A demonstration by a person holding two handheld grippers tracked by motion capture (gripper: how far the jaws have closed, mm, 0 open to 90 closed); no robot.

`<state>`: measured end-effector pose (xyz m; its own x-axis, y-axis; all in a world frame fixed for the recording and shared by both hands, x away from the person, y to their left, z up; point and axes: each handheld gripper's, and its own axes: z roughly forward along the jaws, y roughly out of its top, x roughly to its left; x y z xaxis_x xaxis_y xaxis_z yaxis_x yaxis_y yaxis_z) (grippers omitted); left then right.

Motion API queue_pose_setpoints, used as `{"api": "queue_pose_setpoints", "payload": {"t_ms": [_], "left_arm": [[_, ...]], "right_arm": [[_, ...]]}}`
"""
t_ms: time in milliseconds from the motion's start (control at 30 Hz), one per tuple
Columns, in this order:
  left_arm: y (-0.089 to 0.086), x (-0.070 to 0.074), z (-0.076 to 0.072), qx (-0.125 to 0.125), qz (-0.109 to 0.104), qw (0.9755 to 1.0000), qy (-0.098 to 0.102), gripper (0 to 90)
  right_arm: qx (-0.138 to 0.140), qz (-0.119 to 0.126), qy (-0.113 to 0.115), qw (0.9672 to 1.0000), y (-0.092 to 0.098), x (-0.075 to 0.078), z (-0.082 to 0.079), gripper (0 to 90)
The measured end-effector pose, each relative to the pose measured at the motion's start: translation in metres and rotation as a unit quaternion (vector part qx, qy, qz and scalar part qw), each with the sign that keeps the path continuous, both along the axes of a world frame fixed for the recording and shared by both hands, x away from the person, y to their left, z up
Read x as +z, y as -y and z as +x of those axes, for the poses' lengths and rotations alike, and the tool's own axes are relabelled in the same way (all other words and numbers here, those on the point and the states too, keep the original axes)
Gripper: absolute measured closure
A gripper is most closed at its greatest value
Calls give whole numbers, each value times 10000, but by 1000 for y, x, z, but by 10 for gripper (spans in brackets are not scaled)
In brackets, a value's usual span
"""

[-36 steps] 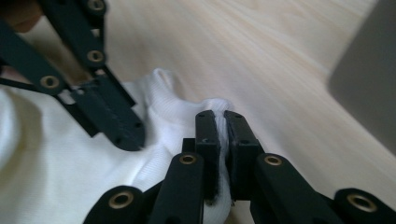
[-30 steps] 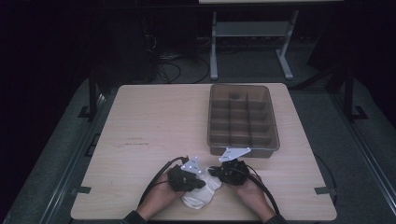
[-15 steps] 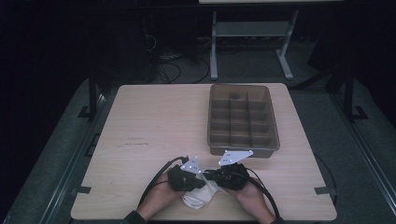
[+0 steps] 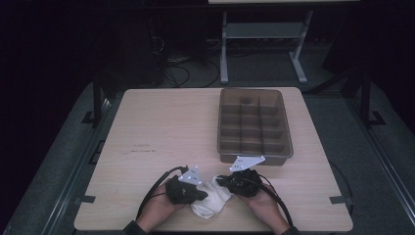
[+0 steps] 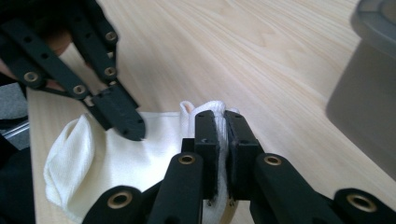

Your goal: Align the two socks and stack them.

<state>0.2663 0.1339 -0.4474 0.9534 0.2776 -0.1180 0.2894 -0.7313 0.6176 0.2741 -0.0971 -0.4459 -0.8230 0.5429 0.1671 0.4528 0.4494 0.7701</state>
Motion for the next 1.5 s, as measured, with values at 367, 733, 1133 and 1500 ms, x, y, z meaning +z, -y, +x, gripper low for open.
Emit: {"api": "queue_pose_setpoints", "payload": {"t_ms": [367,733,1133,1500], "left_arm": [[13,-6,10,38,121,9999,88,900],[21,-8,20,129,50,9998,127,900],[12,-7,23,259,-66,9996,79,890],[-25,7,22,565,-238,9979,203,868]], "right_arm": [[-212,-169,201,9994,7,3,5,847],[-96,-30,224,9997,2,11,-5,846],[142,-90,40,9998,-17,-3,-13,842],[276,-1,-100,9996,-21,-8,-13,696]]}}
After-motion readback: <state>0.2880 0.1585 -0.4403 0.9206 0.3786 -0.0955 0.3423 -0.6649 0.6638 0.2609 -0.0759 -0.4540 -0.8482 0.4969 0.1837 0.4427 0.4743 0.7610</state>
